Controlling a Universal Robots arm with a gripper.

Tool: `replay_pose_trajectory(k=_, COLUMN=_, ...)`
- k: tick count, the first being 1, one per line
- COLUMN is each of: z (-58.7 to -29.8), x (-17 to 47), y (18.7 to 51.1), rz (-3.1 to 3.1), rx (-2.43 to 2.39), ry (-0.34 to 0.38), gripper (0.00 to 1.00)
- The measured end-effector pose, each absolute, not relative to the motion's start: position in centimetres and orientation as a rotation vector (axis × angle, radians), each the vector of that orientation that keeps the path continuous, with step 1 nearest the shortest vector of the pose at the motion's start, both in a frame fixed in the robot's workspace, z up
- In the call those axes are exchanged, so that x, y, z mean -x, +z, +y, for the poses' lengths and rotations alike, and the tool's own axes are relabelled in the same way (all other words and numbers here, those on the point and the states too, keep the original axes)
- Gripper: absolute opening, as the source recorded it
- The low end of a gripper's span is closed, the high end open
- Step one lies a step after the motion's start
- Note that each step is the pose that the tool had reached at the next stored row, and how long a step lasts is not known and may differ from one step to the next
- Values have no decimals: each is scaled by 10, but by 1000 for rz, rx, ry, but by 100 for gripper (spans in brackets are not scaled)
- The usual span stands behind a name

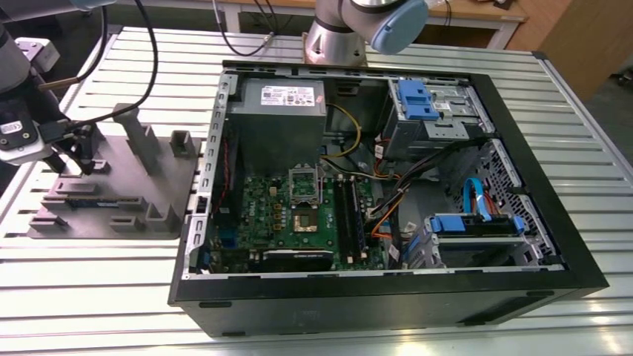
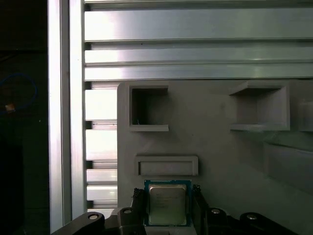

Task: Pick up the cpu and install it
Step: 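Pick up the cpu and move it towards the insertion slot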

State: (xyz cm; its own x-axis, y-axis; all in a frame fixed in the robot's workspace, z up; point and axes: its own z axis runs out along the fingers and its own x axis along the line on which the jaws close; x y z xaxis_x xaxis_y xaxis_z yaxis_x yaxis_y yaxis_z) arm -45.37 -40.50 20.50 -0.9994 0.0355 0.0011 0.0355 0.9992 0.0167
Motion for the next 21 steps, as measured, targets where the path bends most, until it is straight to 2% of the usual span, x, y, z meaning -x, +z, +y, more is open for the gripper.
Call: replay_pose_trajectory(k=21, z=-405, x=454, y=209, rz=-3140, rx=56, ry=-26, gripper=47)
